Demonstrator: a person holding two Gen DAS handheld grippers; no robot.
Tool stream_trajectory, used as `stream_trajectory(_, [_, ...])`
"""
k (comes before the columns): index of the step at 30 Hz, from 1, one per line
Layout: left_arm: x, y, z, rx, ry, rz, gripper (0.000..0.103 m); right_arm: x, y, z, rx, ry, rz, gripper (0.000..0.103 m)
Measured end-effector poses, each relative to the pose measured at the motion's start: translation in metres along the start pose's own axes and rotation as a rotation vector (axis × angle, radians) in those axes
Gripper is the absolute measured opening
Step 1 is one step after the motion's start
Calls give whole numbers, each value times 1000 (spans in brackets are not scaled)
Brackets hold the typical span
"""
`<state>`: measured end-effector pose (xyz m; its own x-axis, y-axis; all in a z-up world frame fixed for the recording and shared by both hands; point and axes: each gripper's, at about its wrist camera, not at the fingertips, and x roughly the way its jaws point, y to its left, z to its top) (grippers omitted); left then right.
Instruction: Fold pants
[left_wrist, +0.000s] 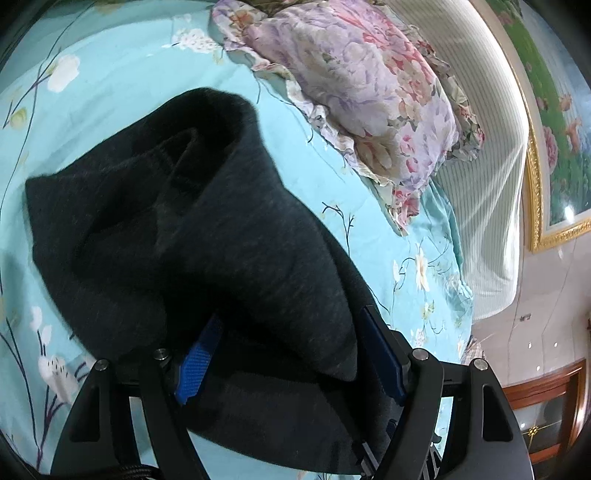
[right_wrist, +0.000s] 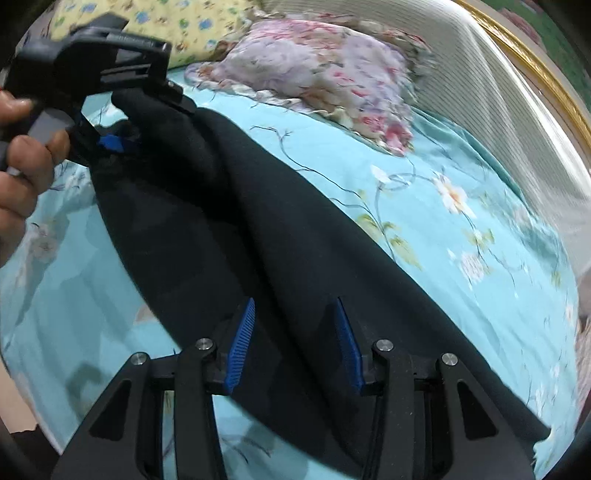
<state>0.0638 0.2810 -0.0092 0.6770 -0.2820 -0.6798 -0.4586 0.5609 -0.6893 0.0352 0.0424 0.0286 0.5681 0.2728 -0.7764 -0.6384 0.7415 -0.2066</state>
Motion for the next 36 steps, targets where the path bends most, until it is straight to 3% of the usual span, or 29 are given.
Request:
stream_trajectory(3, [3,1,1,6,-6,-2,73,-6,9,9,-13,-60,96,46])
stream_trajectory(4, [3,0,1,12,-8,-1,65,-6,13,14,-23,-68,121,46])
stream_trajectory(5, [5,-2,3,33,-6,-9,42,-3,16,19,-30,-65,136,46])
stream_trajectory(7, [7,-8,5,77,11,-1,17,4,19,28,-14,-61,182,46])
stream_trajectory(14, [-19,-12,7,130,-18,-51,11,35,12,48,6,-51,185,46])
stream_trajectory(18, [-36,-18,11,162,-36,-80,10,44,12,55,-40,-73,136,46])
stream_trajectory(21, [-31,-19,13,179,-18,-57,10,51,6,59,-37,-90,145,46])
stream_trajectory(23, [-24,-18,13,174,-1,-50,8,58,2,64,-27,-67,167,27])
stream_trajectory(24, [-23,-16,13,166,-1,-49,8,62,0,66,-21,-46,185,6])
stream_trajectory(25, [-21,-14,13,158,-2,-50,8,63,-1,67,-12,-38,202,0])
stream_trajectory(33, [-22,1,15,119,-15,-63,8,46,4,63,25,-64,315,0])
stream_trajectory(36, [-21,1,16,116,-11,-64,8,36,11,67,-8,-113,291,0])
